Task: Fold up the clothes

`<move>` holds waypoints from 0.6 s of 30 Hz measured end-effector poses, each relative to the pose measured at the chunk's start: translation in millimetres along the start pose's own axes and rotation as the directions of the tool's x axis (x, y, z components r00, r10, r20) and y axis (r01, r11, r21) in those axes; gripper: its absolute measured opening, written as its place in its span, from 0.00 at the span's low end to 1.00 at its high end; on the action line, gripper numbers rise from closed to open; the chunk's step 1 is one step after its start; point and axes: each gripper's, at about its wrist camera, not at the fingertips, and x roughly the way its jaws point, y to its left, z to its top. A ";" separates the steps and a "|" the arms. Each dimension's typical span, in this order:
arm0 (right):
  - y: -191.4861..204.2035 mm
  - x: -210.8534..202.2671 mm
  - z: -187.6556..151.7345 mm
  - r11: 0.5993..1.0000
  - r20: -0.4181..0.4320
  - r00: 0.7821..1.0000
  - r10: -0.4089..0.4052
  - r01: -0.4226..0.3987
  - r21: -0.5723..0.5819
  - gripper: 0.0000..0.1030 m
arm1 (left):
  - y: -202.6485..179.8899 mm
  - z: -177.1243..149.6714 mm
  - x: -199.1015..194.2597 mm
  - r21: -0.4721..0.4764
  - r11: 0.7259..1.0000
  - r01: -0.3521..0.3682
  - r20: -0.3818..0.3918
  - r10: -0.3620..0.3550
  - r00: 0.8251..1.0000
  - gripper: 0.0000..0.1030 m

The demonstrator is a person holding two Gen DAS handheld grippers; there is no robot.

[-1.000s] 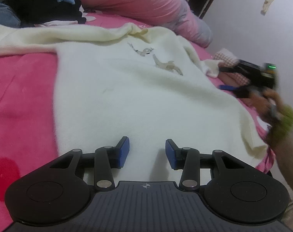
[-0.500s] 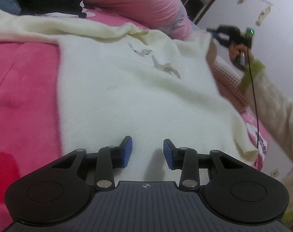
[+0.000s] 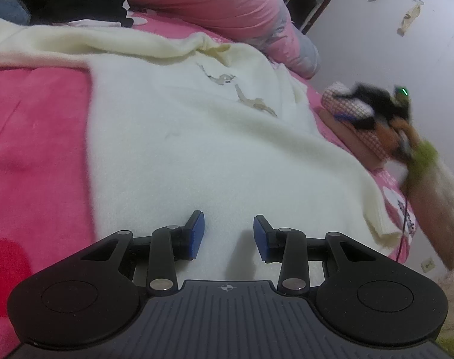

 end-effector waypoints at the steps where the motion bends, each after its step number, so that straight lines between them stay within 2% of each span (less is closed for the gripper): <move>1: -1.0 -6.9 -18.0 1.000 -0.032 0.999 0.012 -0.012 0.003 0.62 | -1.3 0.6 0.2 -0.001 1.000 -0.005 -0.002 0.005 1.000 0.37; 3: -3.2 -22.8 -55.6 1.000 -0.057 0.998 0.016 -0.015 0.025 0.60 | -4.6 2.1 0.5 0.001 1.000 -0.019 -0.009 0.019 1.000 0.38; 6: -9.5 -48.2 -99.4 0.996 -0.025 0.998 0.057 -0.055 0.068 0.59 | -11.2 3.8 -1.0 0.000 0.999 -0.046 -0.013 0.046 0.999 0.39; 7: -11.0 -55.2 -110.2 0.995 -0.004 0.998 0.063 -0.063 0.081 0.59 | -14.9 4.3 -2.3 0.003 0.998 -0.059 -0.011 0.059 0.998 0.41; 10: -3.6 -98.4 -160.9 0.998 0.096 0.993 0.066 -0.067 0.005 0.59 | -30.5 5.2 -9.8 0.049 0.996 -0.079 0.009 0.078 0.997 0.42; 13: 23.4 -134.4 -206.6 0.979 0.170 0.984 0.061 -0.026 -0.200 0.59 | -51.2 3.3 -11.5 0.119 0.991 -0.054 0.013 0.053 0.999 0.45; 16: 56.5 -153.0 -243.9 0.911 0.196 0.979 0.060 0.027 -0.412 0.59 | -78.9 -3.1 -2.1 0.205 0.979 0.003 -0.013 0.000 1.000 0.49; 18: 76.1 -155.5 -265.6 0.851 0.180 0.981 0.074 0.032 -0.524 0.59 | -99.8 -10.7 7.7 0.289 0.957 0.036 -0.035 -0.027 0.999 0.52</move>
